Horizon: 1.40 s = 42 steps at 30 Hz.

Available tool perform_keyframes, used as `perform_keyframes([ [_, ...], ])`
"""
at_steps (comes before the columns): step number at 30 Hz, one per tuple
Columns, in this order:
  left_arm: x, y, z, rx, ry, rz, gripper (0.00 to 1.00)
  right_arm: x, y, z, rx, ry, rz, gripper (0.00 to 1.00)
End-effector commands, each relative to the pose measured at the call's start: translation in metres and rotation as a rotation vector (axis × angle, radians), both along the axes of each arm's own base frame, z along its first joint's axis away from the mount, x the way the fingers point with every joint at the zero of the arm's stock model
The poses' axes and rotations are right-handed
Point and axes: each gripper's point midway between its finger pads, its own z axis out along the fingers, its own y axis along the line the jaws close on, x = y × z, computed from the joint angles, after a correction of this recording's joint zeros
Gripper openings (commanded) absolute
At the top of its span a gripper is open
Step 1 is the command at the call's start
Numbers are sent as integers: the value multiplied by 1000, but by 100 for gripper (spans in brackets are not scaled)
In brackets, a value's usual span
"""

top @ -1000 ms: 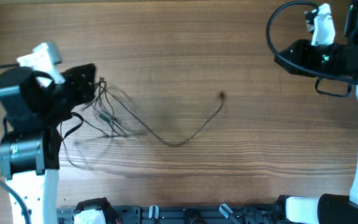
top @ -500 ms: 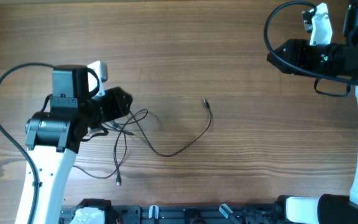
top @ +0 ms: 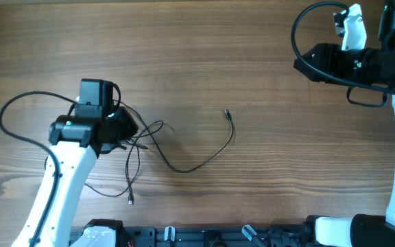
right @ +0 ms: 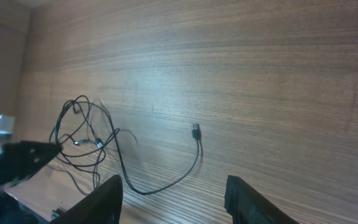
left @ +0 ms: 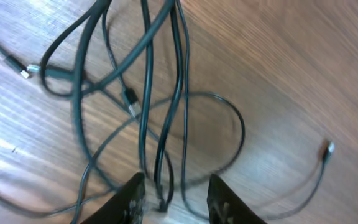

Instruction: Untangle cables

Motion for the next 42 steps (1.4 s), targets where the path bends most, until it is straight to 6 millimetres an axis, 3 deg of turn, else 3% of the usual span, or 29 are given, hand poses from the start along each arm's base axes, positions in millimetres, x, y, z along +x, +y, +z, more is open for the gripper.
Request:
perform_keyframes([
  [1, 12, 10, -25, 50, 19, 68, 33, 0, 0, 1, -6, 1, 5, 55],
  [4, 30, 10, -36, 58, 1, 71, 26, 0, -4, -2, -28, 8, -6, 55],
  [6, 39, 8, -35, 50, -30, 71, 6, -1, -3, -2, -27, 13, -6, 55],
  [9, 53, 1, -18, 7, -103, 58, 4, -1, -3, -2, -26, 13, -7, 55],
  [11, 62, -12, 12, -58, -179, 22, 4, -1, -3, -2, -24, 13, -5, 55],
  [16, 79, -74, 142, -342, -533, -194, 4, -2, 7, 4, 35, 0, 29, 55],
  [18, 81, -102, 215, -451, -757, -316, 4, -4, 21, 14, 102, -36, 98, 54],
  [20, 76, -117, 268, -517, -861, -351, 4, -8, 35, 28, 178, -89, 184, 54],
  [24, 63, -146, 324, -562, -934, -446, 4, -20, 52, 58, 256, -217, 308, 55],
  [25, 59, -156, 336, -569, -941, -482, 4, -29, 58, 73, 273, -287, 354, 57],
  [26, 55, -167, 341, -572, -921, -528, 4, -39, 61, 86, 283, -330, 374, 58],
  [29, 53, -178, 328, -601, -855, -583, 4, -57, 71, 102, 297, -379, 417, 58],
  [33, 56, -195, 304, -635, -773, -689, 4, -77, 97, 109, 312, -377, 490, 58],
  [37, 42, -207, 306, -721, -754, -811, 4, -62, 104, 93, 255, -279, 379, 58],
  [40, 19, -215, 317, -771, -791, -972, 4, -36, 102, 71, 199, -185, 231, 58],
  [42, -1, -218, 323, -819, -806, -1092, 4, -27, 111, 60, 212, -137, 230, 58],
])
